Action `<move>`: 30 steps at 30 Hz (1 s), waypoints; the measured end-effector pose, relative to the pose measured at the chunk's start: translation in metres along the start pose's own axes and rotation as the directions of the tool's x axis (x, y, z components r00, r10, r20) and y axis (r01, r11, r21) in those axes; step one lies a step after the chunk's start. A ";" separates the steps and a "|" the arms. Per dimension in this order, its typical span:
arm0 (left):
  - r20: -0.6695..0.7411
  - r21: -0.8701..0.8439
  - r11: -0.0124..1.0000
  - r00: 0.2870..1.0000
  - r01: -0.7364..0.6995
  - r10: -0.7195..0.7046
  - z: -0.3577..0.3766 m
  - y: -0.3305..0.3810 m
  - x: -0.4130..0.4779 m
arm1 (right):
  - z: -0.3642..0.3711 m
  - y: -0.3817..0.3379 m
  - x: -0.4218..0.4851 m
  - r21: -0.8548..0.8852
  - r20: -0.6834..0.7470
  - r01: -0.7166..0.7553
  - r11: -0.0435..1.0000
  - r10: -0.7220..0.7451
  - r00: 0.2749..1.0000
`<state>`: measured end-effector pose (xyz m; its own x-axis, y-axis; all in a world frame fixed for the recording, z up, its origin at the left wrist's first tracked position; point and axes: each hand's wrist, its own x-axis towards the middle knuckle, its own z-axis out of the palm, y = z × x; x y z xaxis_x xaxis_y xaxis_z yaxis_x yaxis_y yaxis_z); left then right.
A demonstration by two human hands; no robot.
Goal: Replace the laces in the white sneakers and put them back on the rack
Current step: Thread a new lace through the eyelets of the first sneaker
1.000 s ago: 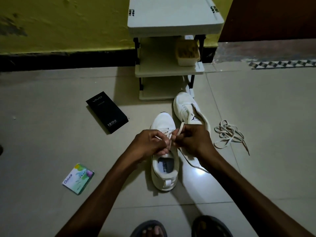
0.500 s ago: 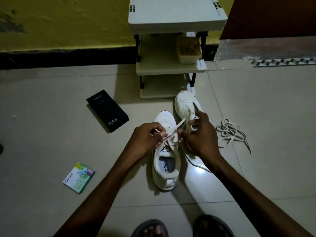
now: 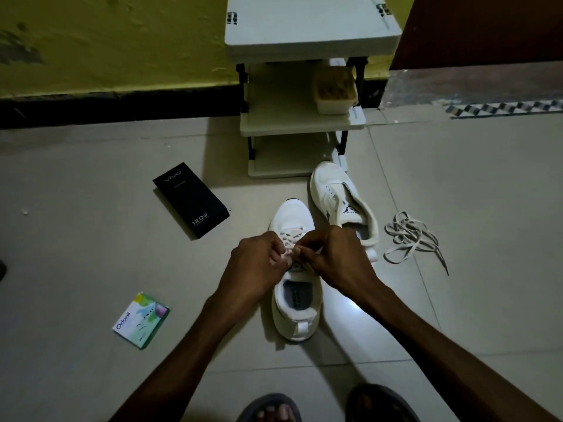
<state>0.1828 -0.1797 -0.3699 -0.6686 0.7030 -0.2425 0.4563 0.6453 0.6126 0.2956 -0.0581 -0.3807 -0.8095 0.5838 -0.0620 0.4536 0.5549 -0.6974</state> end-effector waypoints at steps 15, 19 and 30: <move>0.197 -0.442 0.856 0.960 0.269 -0.200 -0.001 -0.024 0.005 | 0.030 -0.004 -0.006 -0.334 -0.011 0.133 0.933 -0.145 0.989; 0.258 -0.534 0.778 0.940 0.332 -0.224 0.001 -0.027 0.007 | 0.035 -0.003 -0.008 -0.340 -0.050 0.109 0.934 -0.134 0.990; 0.316 -0.565 0.743 0.926 0.360 -0.208 0.001 -0.031 0.011 | 0.046 -0.002 -0.013 -0.321 -0.109 0.043 0.946 -0.083 0.991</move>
<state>0.1614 -0.1917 -0.3924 -0.5285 0.6106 -0.5898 -0.2333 0.5635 0.7925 0.2878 -0.0941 -0.4116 -0.7986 0.5973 0.0742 0.5136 0.7405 -0.4334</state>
